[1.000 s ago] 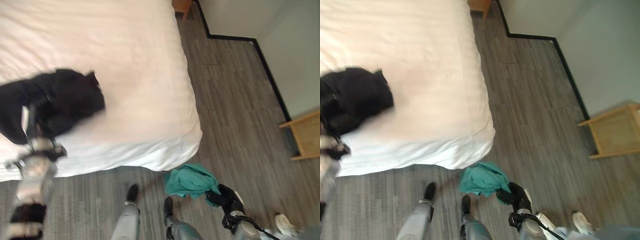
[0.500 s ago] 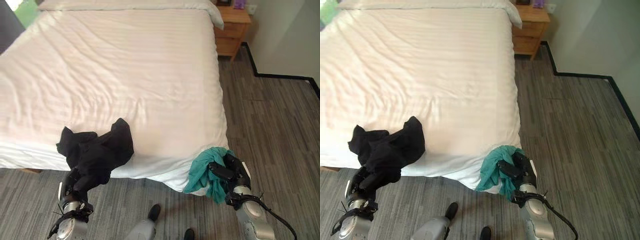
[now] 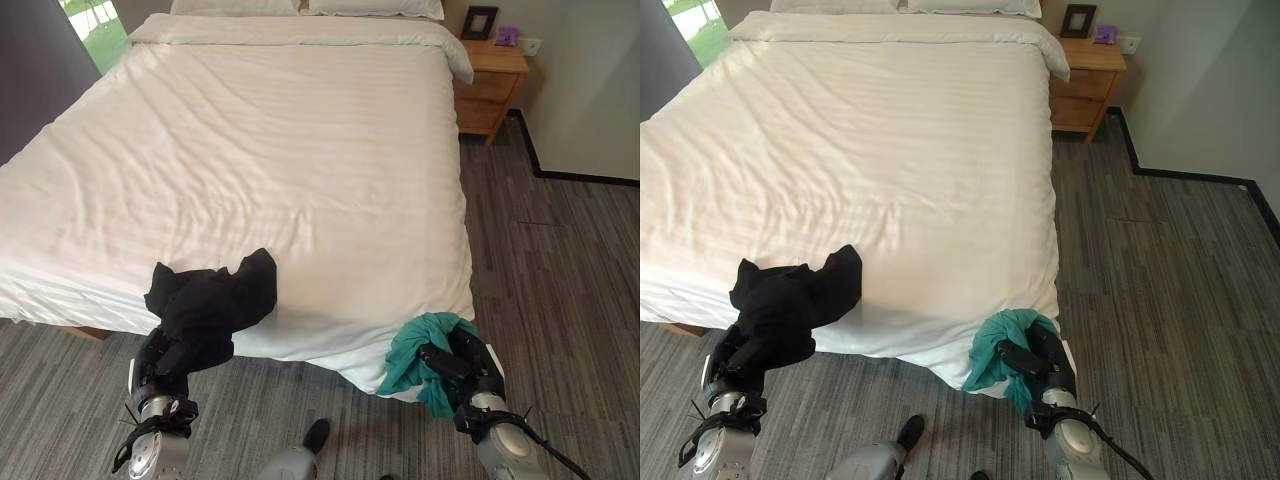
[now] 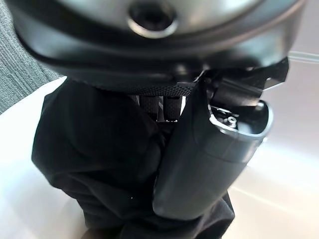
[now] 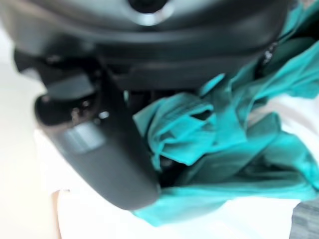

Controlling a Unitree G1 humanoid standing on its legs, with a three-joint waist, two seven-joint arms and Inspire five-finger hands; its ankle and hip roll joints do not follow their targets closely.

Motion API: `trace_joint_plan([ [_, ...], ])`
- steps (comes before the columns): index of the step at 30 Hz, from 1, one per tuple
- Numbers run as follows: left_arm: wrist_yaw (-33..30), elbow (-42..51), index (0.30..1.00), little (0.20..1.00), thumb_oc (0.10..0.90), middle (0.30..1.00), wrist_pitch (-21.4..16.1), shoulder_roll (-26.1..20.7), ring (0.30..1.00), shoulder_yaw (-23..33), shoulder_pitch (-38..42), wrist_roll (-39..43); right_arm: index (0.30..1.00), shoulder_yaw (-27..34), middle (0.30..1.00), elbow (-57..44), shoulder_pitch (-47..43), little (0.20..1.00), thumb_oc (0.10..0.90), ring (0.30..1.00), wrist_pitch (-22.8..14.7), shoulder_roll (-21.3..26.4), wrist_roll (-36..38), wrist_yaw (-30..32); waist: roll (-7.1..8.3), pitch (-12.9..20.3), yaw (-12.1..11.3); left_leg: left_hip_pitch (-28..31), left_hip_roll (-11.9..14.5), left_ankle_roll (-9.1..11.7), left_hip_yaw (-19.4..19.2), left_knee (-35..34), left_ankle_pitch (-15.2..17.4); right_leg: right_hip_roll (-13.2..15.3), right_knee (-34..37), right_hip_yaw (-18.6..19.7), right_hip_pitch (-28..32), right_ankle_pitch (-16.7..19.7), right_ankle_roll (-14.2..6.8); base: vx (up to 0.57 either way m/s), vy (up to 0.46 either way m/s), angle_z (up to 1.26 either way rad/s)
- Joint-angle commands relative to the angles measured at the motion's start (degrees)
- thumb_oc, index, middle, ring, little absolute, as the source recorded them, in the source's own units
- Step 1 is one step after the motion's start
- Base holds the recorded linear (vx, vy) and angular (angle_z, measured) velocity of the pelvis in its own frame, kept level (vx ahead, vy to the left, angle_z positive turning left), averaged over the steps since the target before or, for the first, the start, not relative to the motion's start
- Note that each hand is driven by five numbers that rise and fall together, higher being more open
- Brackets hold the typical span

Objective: Pick up bed clothes into laundry basket.

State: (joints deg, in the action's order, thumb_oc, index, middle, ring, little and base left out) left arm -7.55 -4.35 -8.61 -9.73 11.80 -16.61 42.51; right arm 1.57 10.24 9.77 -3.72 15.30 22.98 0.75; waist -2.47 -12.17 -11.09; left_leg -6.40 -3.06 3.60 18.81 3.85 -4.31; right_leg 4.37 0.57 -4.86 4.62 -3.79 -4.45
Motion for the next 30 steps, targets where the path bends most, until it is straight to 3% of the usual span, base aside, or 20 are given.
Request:
trace_joint_plan([
  [1, 1.47, 9.57, 0.3, 0.3, 0.4, 0.3, -6.89, -4.07, 0.3, 1.01, 2.7, -2.12, 0.3, -1.55, 0.3, -6.58, -6.5, 0.3, 0.4, 0.3, -6.97, 5.65, 3.11, 0.02, 2.67, 3.69, 1.96, -3.69, -2.59, 0.72, 8.09, 2.63, 0.92, -2.93, -5.88, 11.1, -6.88, -1.58, 1.17, -0.29, -0.029, -1.39],
  [2, 1.82, 10.13, 0.3, 0.3, 0.4, 0.3, -7.07, -3.89, 0.3, 1.59, 2.08, -2.46, 0.3, -1.84, 0.3, -7.45, -7.13, 0.3, 0.4, 0.3, -7.03, 5.83, 4.31, -0.55, 4.37, 3.4, 3.05, -2.26, -1.66, 0.7, 9.11, 6.68, 3.29, -3.48, -6.21, 15.25, -8.82, -0.19, -0.09, -0.19, 0.014, -2.2],
  [4, 2.67, 12.04, 0.3, 0.3, 0.4, 0.3, -7.02, -4.09, 0.3, 1.37, 1.8, -2.83, 0.3, -1.59, 0.3, -7.33, -6.68, 0.3, 0.4, 0.3, -6.93, 6.44, 4.96, -1.48, 6.06, 4.35, 6.04, 3.58, 0.19, 0.03, 10.77, 11.77, 5.68, -5.93, -6.15, 23.86, -11.7, 2.96, -2.83, -0.16, 0.035, -2.79],
  [5, 2.69, 12.05, 0.3, 0.3, 0.4, 0.3, -7.02, -4.08, 0.3, 1.39, 1.83, -2.82, 0.3, -1.58, 0.3, -7.35, -6.71, 0.3, 0.4, 0.3, -6.92, 6.44, 4.97, -1.47, 6.16, 4.41, 5.77, 3.43, 0.18, 0.11, 10.51, 11.67, 5.45, -5.91, -5.99, 24.19, -11.9, 3.28, -2.91, -0.13, 0.052, -2.37],
  [6, 2.99, 12.68, 0.3, 0.3, 0.4, 0.3, -6.96, -4.24, 0.3, 1.15, 2.08, -2.29, 0.3, -1.24, 0.3, -8.04, -6.2, 0.3, 0.4, 0.3, -6.71, 6.59, 5.28, -1.47, 6.27, 5.02, 7.38, 5.7, 0.88, -0.02, 10.55, 12.68, 5.94, -6.87, -6.04, 26.84, -13.2, 4.38, -3.76, -0.12, 0.055, -2.46],
  [7, 3.21, 12.87, 0.3, 0.3, 0.4, 0.3, -7.0, -4.93, 0.3, 1.12, 2.93, -2.4, 0.3, -0.11, 0.3, -9.32, -5.5, 0.3, 0.4, 0.3, -6.87, 6.62, 5.71, -1.55, 6.51, 5.67, 9.22, 7.7, 1.12, -0.25, 10.48, 13.8, 7.12, -7.95, -6.39, 29.53, -14.88, 5.69, -4.56, -0.27, 0.132, -2.51],
  [8, 3.66, 12.94, 0.3, 0.3, 0.4, 0.3, -7.05, -8.04, 0.3, -0.76, 6.77, -3.18, 0.3, 2.45, 0.3, -9.69, -4.2, 0.3, 0.4, 0.3, -7.35, 6.88, 6.2, -1.15, 5.96, 6.93, 14.4, 11.6, 1.45, -0.75, 9.22, 14.43, 11.41, -10.11, -6.87, 33.38, -17.93, 7.82, -5.96, -0.32, 0.142, -1.96],
  [11, 2.57, 11.99, 0.3, 0.3, 0.4, 0.3, -8.2, -11.18, 0.3, -5.2, 13.04, -6.22, 0.3, 5.4, 0.3, -9.35, -4.75, 0.3, 0.4, 0.3, -8.9, 5.7, 6.55, 1.63, 6.19, 7.26, 19.66, 13.59, -1.15, -2.75, 6.43, 11.35, 18.93, -12.22, -4.0, 38.47, -21.65, 12.36, -7.41, -0.39, 0.128, -1.81],
  [12, 2.59, 11.22, 0.3, 0.3, 0.4, 0.3, -8.32, -11.49, 0.3, -6.13, 14.38, -6.88, 0.3, 6.13, 0.3, -9.13, -4.48, 0.3, 0.4, 0.3, -8.91, 4.92, 6.84, 2.07, 6.12, 7.29, 20.58, 13.89, -2.19, -4.26, 3.45, 9.22, 21.87, -11.43, -0.73, 38.33, -22.69, 13.19, -8.22, -0.5, 0.161, -1.9],
  [14, 2.76, 10.33, 0.3, 0.3, 0.4, 0.3, -8.27, -11.65, 0.3, -6.92, 15.24, -7.58, 0.3, 6.34, 0.3, -8.86, -4.78, 0.3, 0.4, 0.3, -8.77, 4.21, 6.58, 2.67, 5.95, 6.82, 20.29, 13.74, -3.47, -5.51, 0.56, 8.24, 23.07, -11.47, 1.29, 37.78, -23.65, 13.9, -9.24, -0.32, 0.116, -1.61],
  [16, 1.6, 8.81, 0.3, 0.3, 0.4, 0.3, -8.36, -11.53, 0.3, -6.48, 15.19, -9.2, 0.3, 5.29, 0.3, -5.54, -5.78, 0.3, 0.4, 0.3, -8.68, 3.11, 6.41, 4.3, 6.21, 5.66, 19.1, 13.14, -4.8, -6.68, -3.3, 6.94, 22.13, -11.27, 2.88, 33.18, -25.84, 13.94, -9.97, -0.33, -0.012, -1.99],
  [18, 0.81, 8.64, 0.3, 0.3, 0.4, 0.3, -8.13, -11.05, 0.3, -4.89, 12.43, -8.74, 0.3, 3.09, 0.3, -5.72, -5.5, 0.3, 0.4, 0.3, -7.48, 1.69, 7.24, 3.92, 5.77, 4.09, 16.89, 12.62, -4.59, -7.38, -4.42, 4.55, 19.26, -10.38, -2.07, 22.59, -26.53, 10.66, -7.42, -0.37, -0.145, -2.4],
  [20, 0.59, 8.72, 0.3, 0.3, 0.4, 0.3, -7.91, -9.95, 0.3, -3.87, 9.55, -6.52, 0.3, 0.7, 0.3, -6.95, -5.06, 0.3, 0.4, 0.3, -6.22, 1.7, 7.68, 2.15, 5.03, 3.71, 14.6, 10.98, -3.06, -7.52, -5.42, 1.41, 15.61, -6.9, -11.81, 16.7, -24.4, 7.93, -4.3, -0.43, -0.249, -2.11],
  [22, 0.96, 9.52, 0.3, 0.3, 0.4, 0.3, -7.07, -9.11, 0.3, -3.93, 7.18, -6.4, 0.3, -0.62, 0.3, -6.61, -5.21, 0.3, 0.4, 0.3, -5.6, 2.13, 6.27, 1.45, 3.3, 3.89, 12.6, 9.49, -1.14, -8.0, -6.87, -0.02, 13.44, -3.35, -19.86, 14.72, -22.53, 3.87, -1.69, -0.36, -0.179, -1.91],
  [24, 1.32, 10.13, 0.3, 0.3, 0.4, 0.3, -6.21, -8.19, 0.3, -3.73, 5.57, -6.46, 0.3, -0.99, 0.3, -5.73, -5.48, 0.3, 0.4, 0.3, -5.55, 1.51, 6.27, 1.78, 2.17, 4.91, 11.28, 8.19, -0.13, -7.97, -7.86, -0.72, 12.56, 0.24, -22.34, 15.46, -19.34, 1.1, -0.83, -0.2, -0.148, -1.26],
  [25, 1.62, 10.26, 0.3, 0.3, 0.4, 0.3, -5.75, -7.94, 0.3, -3.78, 4.97, -6.56, 0.3, -1.27, 0.3, -5.27, -6.03, 0.3, 0.4, 0.3, -5.33, 1.31, 5.97, 1.94, 1.66, 5.66, 10.19, 7.69, 0.21, -7.88, -8.79, -0.96, 12.3, 2.86, -23.02, 14.76, -17.52, 0.76, -0.83, -0.15, -0.249, -0.39],
  [26, 1.6, 9.89, 0.3, 0.3, 0.4, 0.3, -5.16, -7.06, 0.3, -3.31, 3.57, -6.41, 0.3, -2.12, 0.3, -5.75, -6.6, 0.3, 0.4, 0.3, -5.32, 0.47, 6.64, 1.76, 1.42, 6.95, 8.31, 6.58, 0.98, -7.24, -10.58, -1.55, 11.53, 6.53, -20.94, 10.99, -14.3, 0.98, -1.62, -0.1, -0.187, -0.54],
  [27, 1.6, 9.92, 0.3, 0.3, 0.4, 0.3, -5.15, -7.08, 0.3, -3.32, 3.49, -6.41, 0.3, -2.14, 0.3, -5.76, -6.53, 0.3, 0.4, 0.3, -5.32, 0.45, 6.65, 1.77, 1.42, 6.93, 8.39, 6.74, 0.95, -7.28, -10.5, -1.62, 11.53, 6.6, -20.63, 10.87, -13.98, 1.02, -1.67, -0.1, -0.215, -0.68],
  [29, 0.82, 10.27, 0.3, 0.3, 0.4, 0.3, -5.51, -6.57, 0.3, -2.33, 2.76, -6.01, 0.3, -3.79, 0.3, -6.16, -8.4, 0.3, 0.4, 0.3, -5.18, 0.68, 6.62, 1.41, 1.89, 7.28, 6.53, 6.41, 1.56, -6.16, -13.19, -3.98, 11.07, 9.32, -11.96, 1.67, -11.98, 1.34, -3.62, -0.11, -0.159, -0.66],
  [30, 0.83, 10.27, 0.3, 0.3, 0.4, 0.3, -5.51, -6.57, 0.3, -2.33, 2.76, -6.01, 0.3, -3.79, 0.3, -6.16, -8.4, 0.3, 0.4, 0.3, -5.18, 0.68, 6.62, 1.41, 1.88, 7.32, 6.53, 6.37, 1.57, -6.16, -13.19, -3.99, 11.05, 9.31, -11.89, 1.66, -11.99, 1.4, -3.61, -0.15, -0.348, -1.02],
])
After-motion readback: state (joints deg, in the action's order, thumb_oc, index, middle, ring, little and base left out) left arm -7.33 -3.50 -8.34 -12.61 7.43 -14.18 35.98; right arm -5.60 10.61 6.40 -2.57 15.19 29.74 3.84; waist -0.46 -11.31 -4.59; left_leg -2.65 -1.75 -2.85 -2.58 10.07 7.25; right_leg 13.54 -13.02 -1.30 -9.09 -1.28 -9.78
